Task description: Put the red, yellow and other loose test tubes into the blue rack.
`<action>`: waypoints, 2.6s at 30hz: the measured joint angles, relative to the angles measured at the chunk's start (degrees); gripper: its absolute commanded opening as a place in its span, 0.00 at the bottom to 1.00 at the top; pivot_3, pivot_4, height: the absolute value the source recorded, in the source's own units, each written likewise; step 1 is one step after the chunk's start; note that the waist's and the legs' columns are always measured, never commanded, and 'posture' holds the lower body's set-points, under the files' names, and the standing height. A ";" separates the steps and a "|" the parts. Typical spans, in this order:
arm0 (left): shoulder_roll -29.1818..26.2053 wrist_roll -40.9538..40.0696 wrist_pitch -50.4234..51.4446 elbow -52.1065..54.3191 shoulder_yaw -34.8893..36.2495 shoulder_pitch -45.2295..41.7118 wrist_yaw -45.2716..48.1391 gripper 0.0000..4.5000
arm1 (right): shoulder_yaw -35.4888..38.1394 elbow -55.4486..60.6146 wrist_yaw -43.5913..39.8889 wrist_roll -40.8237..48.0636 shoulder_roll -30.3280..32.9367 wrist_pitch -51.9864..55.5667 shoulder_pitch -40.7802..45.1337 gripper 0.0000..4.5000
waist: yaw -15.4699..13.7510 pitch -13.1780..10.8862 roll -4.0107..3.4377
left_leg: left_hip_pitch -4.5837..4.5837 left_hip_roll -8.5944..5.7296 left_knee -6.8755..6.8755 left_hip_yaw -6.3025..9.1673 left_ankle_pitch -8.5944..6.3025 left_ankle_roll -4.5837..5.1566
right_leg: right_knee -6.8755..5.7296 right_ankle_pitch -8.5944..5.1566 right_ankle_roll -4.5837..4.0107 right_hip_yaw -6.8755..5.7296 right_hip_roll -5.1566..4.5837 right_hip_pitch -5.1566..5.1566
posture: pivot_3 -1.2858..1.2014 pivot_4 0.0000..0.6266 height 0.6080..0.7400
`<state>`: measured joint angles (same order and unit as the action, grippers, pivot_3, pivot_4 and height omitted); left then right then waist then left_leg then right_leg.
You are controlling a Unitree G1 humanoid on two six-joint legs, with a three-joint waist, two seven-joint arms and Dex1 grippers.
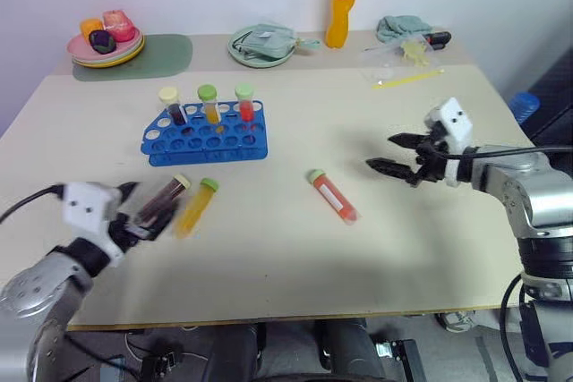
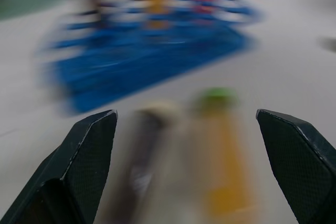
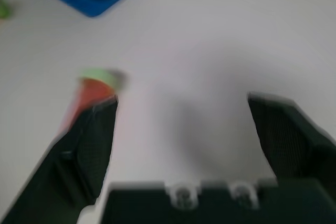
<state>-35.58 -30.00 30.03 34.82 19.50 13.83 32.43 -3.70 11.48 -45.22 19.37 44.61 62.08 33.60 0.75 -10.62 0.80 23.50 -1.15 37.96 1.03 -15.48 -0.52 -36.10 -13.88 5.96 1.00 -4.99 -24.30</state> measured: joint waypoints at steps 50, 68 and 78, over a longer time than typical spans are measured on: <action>12.85 14.45 -19.91 -7.34 -8.32 -1.81 -7.56 1.00 | -7.85 -24.76 31.11 9.20 -44.51 -41.79 14.04 0.17 | 0.08 0.02 0.00 | 0.01 -0.01 0.07 -0.05 0.00 0.05 | -0.11 0.17 0.32 -0.07 0.35 -0.02 | 0.52 0.24 0.92; 14.40 14.48 -17.40 -2.46 -7.45 -4.18 -11.75 1.00 | -3.54 -62.95 26.74 -7.98 -54.11 -73.76 20.87 0.17 | 0.44 -0.01 -0.06 | 0.01 0.01 -0.06 0.00 0.05 -0.07 | -0.18 0.17 0.30 -0.08 0.35 -0.15 | 0.52 0.24 0.92; 14.40 14.36 -13.85 0.06 -7.52 -4.67 -12.38 1.00 | -2.49 -70.59 28.67 -11.92 -54.66 -81.45 23.76 0.17 | 0.42 -0.01 -0.06 | 0.01 0.00 -0.07 0.03 0.07 -0.11 | -0.18 0.16 0.30 -0.09 0.35 -0.14 | 0.52 0.24 0.92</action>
<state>-21.18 -15.64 16.18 34.88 11.98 9.16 20.04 -6.20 -59.11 -16.55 7.45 -10.06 -19.37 57.36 1.17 -10.64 0.74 23.51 -1.15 37.90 1.06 -15.41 -0.63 -36.29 -13.71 6.25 0.91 -4.64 -24.44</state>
